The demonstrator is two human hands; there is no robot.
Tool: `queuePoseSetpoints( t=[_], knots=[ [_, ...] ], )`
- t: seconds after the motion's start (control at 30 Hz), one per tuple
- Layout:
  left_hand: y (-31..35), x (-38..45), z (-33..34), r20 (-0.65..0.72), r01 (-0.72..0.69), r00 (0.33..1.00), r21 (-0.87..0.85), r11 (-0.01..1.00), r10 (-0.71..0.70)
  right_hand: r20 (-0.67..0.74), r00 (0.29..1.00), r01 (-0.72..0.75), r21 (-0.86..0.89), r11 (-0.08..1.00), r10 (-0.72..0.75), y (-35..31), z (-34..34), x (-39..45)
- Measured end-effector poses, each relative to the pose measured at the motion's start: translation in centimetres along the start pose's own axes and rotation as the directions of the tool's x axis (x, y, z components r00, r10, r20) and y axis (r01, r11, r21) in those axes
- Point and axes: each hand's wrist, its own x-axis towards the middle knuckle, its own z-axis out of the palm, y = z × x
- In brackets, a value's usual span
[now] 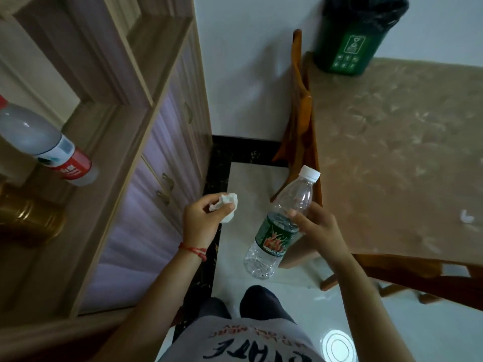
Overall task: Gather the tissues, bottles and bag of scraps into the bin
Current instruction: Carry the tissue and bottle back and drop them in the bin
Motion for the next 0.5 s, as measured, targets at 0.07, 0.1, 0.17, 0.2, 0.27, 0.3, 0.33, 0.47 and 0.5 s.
queuePoseSetpoints(
  t=[0.07,0.1,0.17,0.2,0.27,0.3,0.33,0.47,0.5],
  knots=[
    [0.3,1.6,0.2,0.015,-0.002,1.000,-0.003,1.000,0.002,-0.010,1.000,-0.009,0.030,1.000,0.009,-0.4,0.1,1.1],
    [0.4,2.4,0.4,0.017,-0.002,1.000,-0.007,1.000,0.002,-0.012,1.000,-0.014,0.038,0.999,0.015,-0.6,0.1,1.9],
    [0.8,4.3,0.8,0.011,0.005,1.000,-0.014,1.000,-0.004,-0.024,0.999,-0.027,0.042,0.999,0.028,-0.7,0.0,3.8],
    [1.0,5.4,1.1,0.008,0.006,1.000,-0.014,1.000,-0.005,-0.028,0.999,-0.026,0.050,0.998,0.027,-0.8,-0.1,5.0],
    [1.5,7.7,1.8,0.008,0.001,1.000,-0.020,1.000,0.000,-0.032,0.999,-0.022,0.061,0.998,0.024,-1.1,-0.3,7.6],
    [1.8,8.9,2.2,0.006,-0.004,1.000,-0.031,1.000,0.004,-0.034,0.999,-0.021,0.060,0.998,0.023,-1.3,-0.5,9.0],
    [2.2,10.2,2.7,-0.001,-0.007,1.000,-0.041,0.999,0.007,-0.035,0.999,-0.018,0.059,0.998,0.020,-1.5,-0.7,10.4],
    [3.7,15.6,4.7,-0.030,-0.006,1.000,-0.046,0.999,0.004,-0.024,1.000,-0.014,0.069,0.998,0.015,-3.0,-1.8,16.5],
    [4.1,17.0,5.2,-0.036,-0.003,0.999,-0.045,0.999,0.002,-0.017,1.000,-0.015,0.069,0.998,0.017,-3.5,-2.1,18.0]
  ],
)
